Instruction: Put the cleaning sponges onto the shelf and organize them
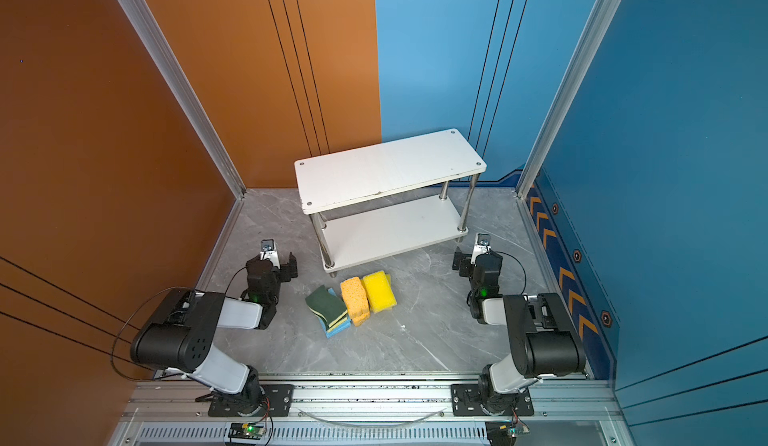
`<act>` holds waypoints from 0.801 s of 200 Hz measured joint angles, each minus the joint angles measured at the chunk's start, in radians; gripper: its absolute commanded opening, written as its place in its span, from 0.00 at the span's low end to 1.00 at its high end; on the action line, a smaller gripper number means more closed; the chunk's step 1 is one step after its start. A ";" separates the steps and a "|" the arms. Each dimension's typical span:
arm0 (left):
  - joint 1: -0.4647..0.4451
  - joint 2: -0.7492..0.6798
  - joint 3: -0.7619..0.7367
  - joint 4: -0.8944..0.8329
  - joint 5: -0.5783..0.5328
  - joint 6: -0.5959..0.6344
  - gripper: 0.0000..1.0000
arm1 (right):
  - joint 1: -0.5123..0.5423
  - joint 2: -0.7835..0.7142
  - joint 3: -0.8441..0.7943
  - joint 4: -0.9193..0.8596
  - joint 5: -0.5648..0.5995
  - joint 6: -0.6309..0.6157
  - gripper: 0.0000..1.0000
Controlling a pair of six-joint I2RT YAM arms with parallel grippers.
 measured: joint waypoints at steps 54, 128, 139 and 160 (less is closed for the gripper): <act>-0.005 -0.053 -0.013 -0.003 0.001 0.014 0.97 | 0.029 -0.036 -0.028 -0.013 0.023 -0.026 1.00; -0.043 -0.516 0.071 -0.383 -0.004 -0.039 0.98 | 0.141 -0.256 0.228 -0.441 -0.051 -0.018 1.00; -0.060 -0.551 0.105 -0.452 -0.016 -0.064 0.98 | 0.154 -0.256 0.295 -0.519 -0.092 0.008 1.00; -0.100 -0.600 0.179 -0.632 -0.056 -0.159 0.98 | 0.222 -0.248 0.403 -0.673 -0.155 0.047 1.00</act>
